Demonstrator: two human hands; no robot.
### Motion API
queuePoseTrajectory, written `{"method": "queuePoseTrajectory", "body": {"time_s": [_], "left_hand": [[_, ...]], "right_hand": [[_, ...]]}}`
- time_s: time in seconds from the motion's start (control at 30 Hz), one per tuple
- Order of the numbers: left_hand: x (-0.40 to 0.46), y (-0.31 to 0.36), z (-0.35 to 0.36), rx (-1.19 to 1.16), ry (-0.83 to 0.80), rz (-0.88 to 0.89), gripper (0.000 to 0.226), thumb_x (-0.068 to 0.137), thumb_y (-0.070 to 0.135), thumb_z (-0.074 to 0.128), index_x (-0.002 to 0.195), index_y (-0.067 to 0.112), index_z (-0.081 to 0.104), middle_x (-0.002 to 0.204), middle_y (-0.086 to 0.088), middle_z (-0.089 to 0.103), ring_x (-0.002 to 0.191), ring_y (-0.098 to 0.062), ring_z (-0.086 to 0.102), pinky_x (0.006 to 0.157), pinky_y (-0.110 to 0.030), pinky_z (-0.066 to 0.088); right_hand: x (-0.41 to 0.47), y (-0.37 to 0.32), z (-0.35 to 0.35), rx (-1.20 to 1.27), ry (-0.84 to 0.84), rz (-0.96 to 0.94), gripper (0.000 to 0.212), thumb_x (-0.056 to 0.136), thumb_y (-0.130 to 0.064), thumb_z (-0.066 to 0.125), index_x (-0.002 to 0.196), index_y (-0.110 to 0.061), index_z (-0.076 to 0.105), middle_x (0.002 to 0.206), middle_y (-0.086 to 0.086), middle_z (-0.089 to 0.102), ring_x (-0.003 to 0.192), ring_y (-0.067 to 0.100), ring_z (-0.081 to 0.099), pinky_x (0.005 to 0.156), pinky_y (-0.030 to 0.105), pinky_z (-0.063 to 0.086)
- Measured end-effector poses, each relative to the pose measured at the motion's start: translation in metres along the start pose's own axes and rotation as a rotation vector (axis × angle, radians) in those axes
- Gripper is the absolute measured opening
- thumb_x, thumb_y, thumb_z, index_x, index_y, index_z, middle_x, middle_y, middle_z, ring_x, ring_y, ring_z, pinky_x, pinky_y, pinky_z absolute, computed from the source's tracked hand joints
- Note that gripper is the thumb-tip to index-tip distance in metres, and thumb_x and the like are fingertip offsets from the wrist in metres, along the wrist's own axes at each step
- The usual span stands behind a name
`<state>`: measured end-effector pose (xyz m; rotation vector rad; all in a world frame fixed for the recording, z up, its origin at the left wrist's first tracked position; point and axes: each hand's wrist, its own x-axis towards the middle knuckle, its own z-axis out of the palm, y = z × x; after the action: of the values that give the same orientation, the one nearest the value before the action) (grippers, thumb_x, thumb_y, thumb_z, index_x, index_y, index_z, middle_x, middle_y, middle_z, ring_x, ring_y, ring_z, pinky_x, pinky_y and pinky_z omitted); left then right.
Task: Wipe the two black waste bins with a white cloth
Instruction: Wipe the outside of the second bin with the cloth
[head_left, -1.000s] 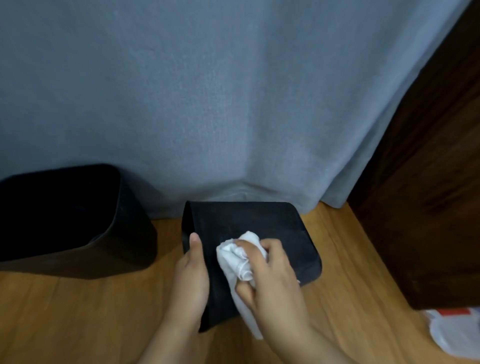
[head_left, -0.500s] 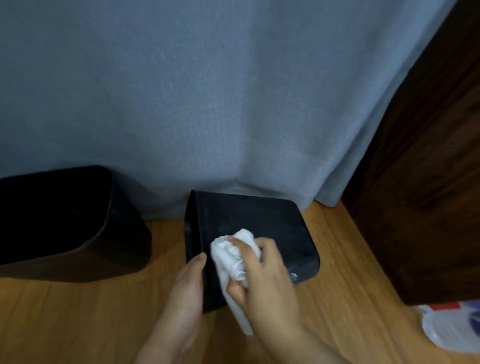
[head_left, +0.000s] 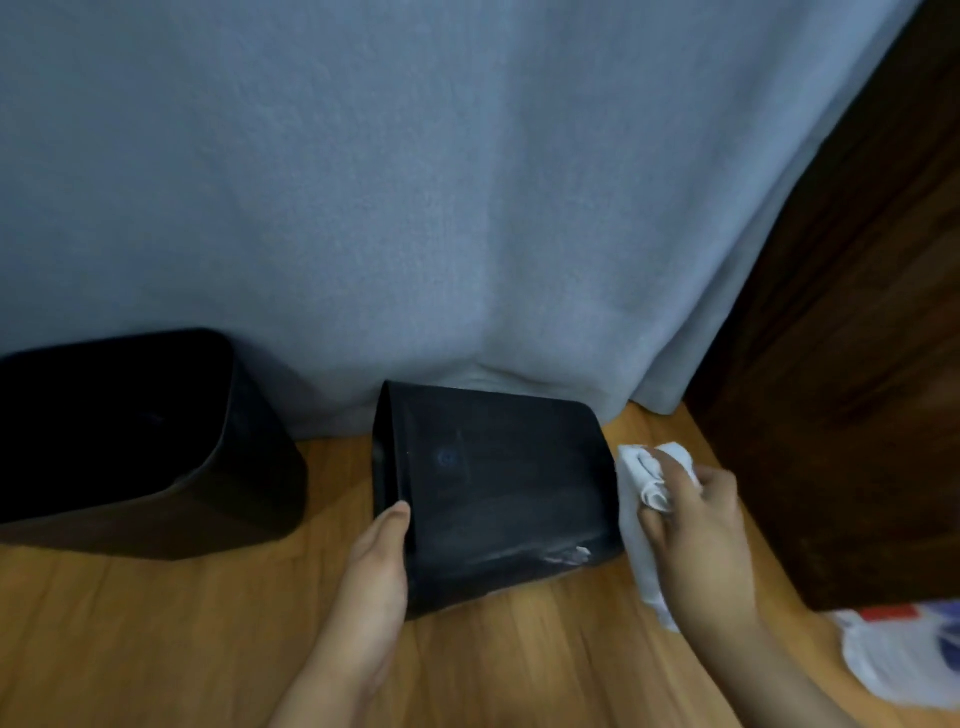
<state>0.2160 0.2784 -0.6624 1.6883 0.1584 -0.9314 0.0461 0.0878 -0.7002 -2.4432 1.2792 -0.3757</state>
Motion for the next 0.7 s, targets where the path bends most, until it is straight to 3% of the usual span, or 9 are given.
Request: {"method": "queuePoseTrajectory", "body": {"time_s": [0.07, 0.13, 0.2, 0.27, 0.4, 0.5, 0.57, 0.63, 0.7], "left_hand": [[-0.002, 0.001, 0.001, -0.010, 0.008, 0.000, 0.039, 0.104, 0.038, 0.037, 0.131, 0.021, 0.060, 0.125, -0.002, 0.068, 0.116, -0.022, 0.062, 0.109, -0.048, 0.043], [-0.003, 0.002, 0.002, -0.016, 0.008, 0.001, 0.038, 0.105, 0.036, 0.038, 0.129, 0.019, 0.062, 0.123, -0.003, 0.069, 0.115, -0.022, 0.063, 0.108, -0.046, 0.044], [-0.004, 0.003, 0.004, -0.019, 0.000, 0.020, 0.035, 0.105, 0.031, 0.039, 0.122, 0.016, 0.065, 0.117, -0.005, 0.072, 0.110, -0.022, 0.066, 0.100, -0.041, 0.050], [-0.003, 0.004, 0.006, -0.034, 0.009, 0.013, 0.033, 0.105, 0.027, 0.040, 0.115, 0.013, 0.067, 0.111, -0.005, 0.073, 0.105, -0.020, 0.067, 0.087, -0.032, 0.053], [-0.003, 0.001, 0.007, 0.023, -0.018, 0.021, 0.049, 0.096, 0.048, 0.044, 0.134, 0.021, 0.058, 0.134, 0.000, 0.062, 0.125, -0.018, 0.056, 0.112, -0.042, 0.039], [0.000, -0.001, 0.005, -0.038, -0.005, 0.000, 0.046, 0.098, 0.043, 0.045, 0.134, 0.019, 0.058, 0.133, -0.003, 0.063, 0.124, -0.020, 0.057, 0.113, -0.046, 0.038], [0.001, 0.001, 0.002, -0.062, 0.003, -0.012, 0.040, 0.103, 0.034, 0.042, 0.134, 0.016, 0.058, 0.130, -0.005, 0.065, 0.120, -0.022, 0.060, 0.111, -0.046, 0.041], [0.004, 0.000, 0.000, -0.066, 0.004, -0.026, 0.036, 0.104, 0.030, 0.040, 0.130, 0.014, 0.060, 0.123, -0.007, 0.068, 0.114, -0.024, 0.063, 0.105, -0.042, 0.046], [0.005, -0.001, -0.001, -0.055, 0.027, -0.049, 0.036, 0.104, 0.031, 0.040, 0.128, 0.015, 0.061, 0.122, -0.007, 0.068, 0.113, -0.025, 0.064, 0.103, -0.042, 0.048]], "right_hand": [[-0.004, -0.019, -0.013, -0.005, 0.046, -0.117, 0.027, 0.089, -0.052, 0.052, 0.113, -0.039, 0.053, 0.109, -0.005, 0.057, 0.087, 0.005, 0.056, 0.071, 0.027, 0.042], [-0.010, -0.047, -0.026, 0.166, 0.071, -0.274, 0.023, 0.092, -0.045, 0.052, 0.114, -0.048, 0.051, 0.119, -0.014, 0.048, 0.100, -0.010, 0.049, 0.079, 0.013, 0.039], [-0.012, -0.070, -0.026, 0.370, -0.001, -0.347, 0.032, 0.092, -0.033, 0.050, 0.123, -0.043, 0.052, 0.126, -0.013, 0.037, 0.110, -0.007, 0.043, 0.087, 0.007, 0.035], [-0.012, -0.087, -0.021, 0.423, -0.077, -0.397, 0.032, 0.089, -0.030, 0.051, 0.120, -0.034, 0.058, 0.125, -0.013, 0.042, 0.110, 0.000, 0.048, 0.088, 0.009, 0.038], [-0.018, -0.115, -0.008, 0.378, -0.127, -0.466, 0.033, 0.085, -0.030, 0.049, 0.117, -0.033, 0.058, 0.130, -0.016, 0.041, 0.123, 0.003, 0.040, 0.096, 0.016, 0.037], [-0.021, -0.123, -0.010, 0.381, -0.170, -0.504, 0.035, 0.083, -0.028, 0.038, 0.117, -0.032, 0.045, 0.122, -0.013, 0.047, 0.111, 0.002, 0.045, 0.087, 0.015, 0.038], [-0.022, -0.129, -0.030, 0.485, -0.261, -0.483, 0.030, 0.085, -0.039, 0.033, 0.114, -0.042, 0.039, 0.108, -0.023, 0.054, 0.097, -0.005, 0.053, 0.076, 0.013, 0.041], [-0.018, -0.129, -0.051, 0.649, -0.247, -0.434, 0.021, 0.086, -0.044, 0.036, 0.104, -0.041, 0.045, 0.096, -0.023, 0.061, 0.088, -0.005, 0.060, 0.069, 0.014, 0.046], [-0.005, -0.126, -0.067, 0.779, -0.180, -0.400, 0.019, 0.088, -0.036, 0.043, 0.103, -0.030, 0.053, 0.095, -0.014, 0.064, 0.087, 0.001, 0.063, 0.069, 0.014, 0.048]]}}
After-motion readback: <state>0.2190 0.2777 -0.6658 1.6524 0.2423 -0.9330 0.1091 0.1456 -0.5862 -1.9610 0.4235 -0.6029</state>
